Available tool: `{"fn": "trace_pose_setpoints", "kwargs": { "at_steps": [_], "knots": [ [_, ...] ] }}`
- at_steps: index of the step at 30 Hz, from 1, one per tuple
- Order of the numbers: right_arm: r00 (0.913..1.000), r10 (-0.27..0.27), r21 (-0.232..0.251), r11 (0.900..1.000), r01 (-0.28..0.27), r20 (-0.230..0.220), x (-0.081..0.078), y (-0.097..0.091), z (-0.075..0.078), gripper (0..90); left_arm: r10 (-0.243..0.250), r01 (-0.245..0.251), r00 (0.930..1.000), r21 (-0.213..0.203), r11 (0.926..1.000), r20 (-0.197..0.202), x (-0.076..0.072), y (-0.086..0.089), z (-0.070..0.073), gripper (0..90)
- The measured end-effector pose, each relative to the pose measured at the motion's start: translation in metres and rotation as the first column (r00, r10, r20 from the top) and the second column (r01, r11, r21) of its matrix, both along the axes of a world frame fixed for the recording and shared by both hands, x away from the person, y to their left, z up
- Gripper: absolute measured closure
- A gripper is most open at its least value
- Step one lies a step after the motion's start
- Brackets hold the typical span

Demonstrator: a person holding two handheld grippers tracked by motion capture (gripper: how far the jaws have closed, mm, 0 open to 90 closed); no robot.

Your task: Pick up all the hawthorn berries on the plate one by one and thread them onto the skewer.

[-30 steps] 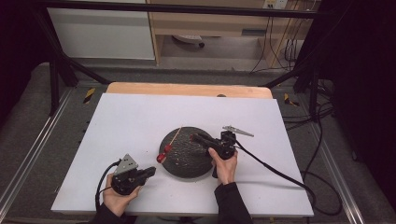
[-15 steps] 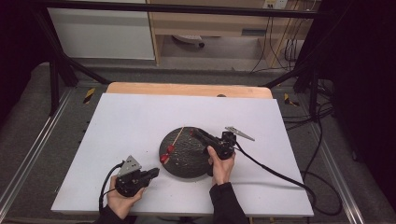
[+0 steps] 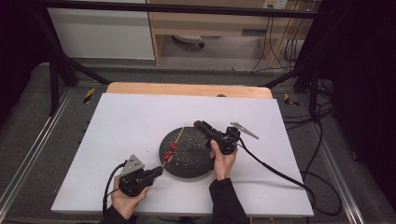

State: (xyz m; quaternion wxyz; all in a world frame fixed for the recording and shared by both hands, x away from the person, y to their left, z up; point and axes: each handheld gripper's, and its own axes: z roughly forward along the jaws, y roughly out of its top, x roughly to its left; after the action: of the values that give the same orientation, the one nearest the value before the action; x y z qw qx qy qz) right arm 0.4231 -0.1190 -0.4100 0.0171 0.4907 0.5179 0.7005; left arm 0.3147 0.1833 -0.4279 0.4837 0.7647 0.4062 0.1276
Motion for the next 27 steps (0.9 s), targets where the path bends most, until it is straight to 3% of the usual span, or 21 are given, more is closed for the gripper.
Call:
{"fn": "trace_pose_setpoints", "kwargs": {
  "at_steps": [11, 27],
  "knots": [
    [0.9994, -0.029, 0.053, 0.9982, 0.027, 0.021, 0.007, -0.009, 0.013, 62.8, -0.009, 0.009, 1.0, 0.003, 1.0, -0.002, 0.004, -0.011, 0.001, 88.6],
    [0.9976, -0.057, 0.109, 0.9927, 0.052, 0.04, 0.013, -0.014, 0.017, 62.8, -0.017, 0.017, 0.9999, -0.012, 0.9998, 0.001, 0.004, -0.03, 0.005, 88.6]
  ]
}}
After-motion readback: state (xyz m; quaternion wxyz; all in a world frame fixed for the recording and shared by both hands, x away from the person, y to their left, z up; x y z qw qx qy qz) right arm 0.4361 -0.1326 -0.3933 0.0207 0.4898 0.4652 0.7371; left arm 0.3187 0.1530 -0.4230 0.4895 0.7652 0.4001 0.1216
